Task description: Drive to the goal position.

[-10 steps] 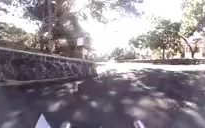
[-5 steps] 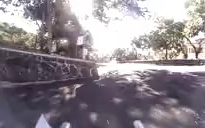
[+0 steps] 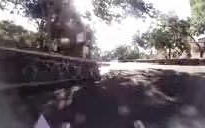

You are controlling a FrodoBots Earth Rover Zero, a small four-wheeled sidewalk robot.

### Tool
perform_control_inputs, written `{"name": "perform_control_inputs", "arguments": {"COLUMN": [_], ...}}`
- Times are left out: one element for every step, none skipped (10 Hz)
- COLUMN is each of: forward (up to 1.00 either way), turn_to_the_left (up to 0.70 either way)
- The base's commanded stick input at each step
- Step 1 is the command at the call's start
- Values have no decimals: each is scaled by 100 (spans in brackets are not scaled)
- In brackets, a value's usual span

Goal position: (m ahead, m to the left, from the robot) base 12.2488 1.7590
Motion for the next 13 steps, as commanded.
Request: {"name": "perform_control_inputs", "arguments": {"forward": [70, 70, 70, 70, 70, 70, 70, 70, 70, 70, 70, 70, 70], "turn_to_the_left": [-35, -35, -35, -35, -35, -35, -35, -35, -35, -35, -35, -35, -35]}}
